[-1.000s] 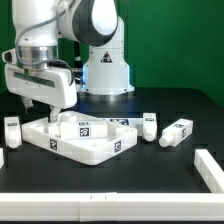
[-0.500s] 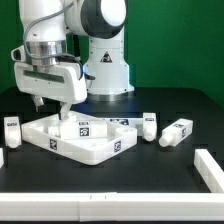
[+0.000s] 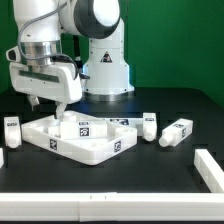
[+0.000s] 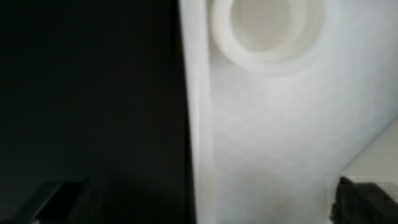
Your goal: Assemble desk
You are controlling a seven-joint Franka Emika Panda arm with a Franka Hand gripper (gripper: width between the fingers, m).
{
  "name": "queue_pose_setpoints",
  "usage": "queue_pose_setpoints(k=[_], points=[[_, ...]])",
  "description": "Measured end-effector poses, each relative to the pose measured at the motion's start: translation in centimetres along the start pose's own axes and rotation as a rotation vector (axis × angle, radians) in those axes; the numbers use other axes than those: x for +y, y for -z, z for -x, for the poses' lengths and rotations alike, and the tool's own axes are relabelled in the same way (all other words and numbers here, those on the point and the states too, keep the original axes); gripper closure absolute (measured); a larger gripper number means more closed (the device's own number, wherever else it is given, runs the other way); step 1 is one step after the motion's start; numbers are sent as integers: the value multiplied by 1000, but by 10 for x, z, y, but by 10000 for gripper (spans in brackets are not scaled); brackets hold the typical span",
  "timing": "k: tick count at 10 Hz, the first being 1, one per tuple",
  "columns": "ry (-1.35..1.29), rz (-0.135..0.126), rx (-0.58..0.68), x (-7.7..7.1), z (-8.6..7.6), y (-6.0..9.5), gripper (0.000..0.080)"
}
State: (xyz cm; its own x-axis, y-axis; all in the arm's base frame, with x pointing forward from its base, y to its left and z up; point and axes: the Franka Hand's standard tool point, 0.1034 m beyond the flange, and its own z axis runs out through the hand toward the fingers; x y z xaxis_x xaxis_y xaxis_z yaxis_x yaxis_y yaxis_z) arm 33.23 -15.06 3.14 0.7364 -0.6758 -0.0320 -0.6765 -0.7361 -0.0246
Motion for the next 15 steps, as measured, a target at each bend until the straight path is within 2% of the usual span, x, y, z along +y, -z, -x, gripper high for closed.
queue_pose_setpoints(k=[5, 6, 7, 8, 10, 11, 13, 15], points=[[4, 1, 1, -1, 1, 0, 150], [14, -12, -27, -1, 2, 0, 150], [25, -44, -71, 2, -3, 3, 150], [111, -50, -66, 3, -13, 7, 150], [200, -67, -67, 21, -17, -1, 150], [168, -63, -62, 25, -14, -4, 150], [145, -62, -69, 20, -14, -6, 150], [108, -49, -96, 14, -9, -19, 150]])
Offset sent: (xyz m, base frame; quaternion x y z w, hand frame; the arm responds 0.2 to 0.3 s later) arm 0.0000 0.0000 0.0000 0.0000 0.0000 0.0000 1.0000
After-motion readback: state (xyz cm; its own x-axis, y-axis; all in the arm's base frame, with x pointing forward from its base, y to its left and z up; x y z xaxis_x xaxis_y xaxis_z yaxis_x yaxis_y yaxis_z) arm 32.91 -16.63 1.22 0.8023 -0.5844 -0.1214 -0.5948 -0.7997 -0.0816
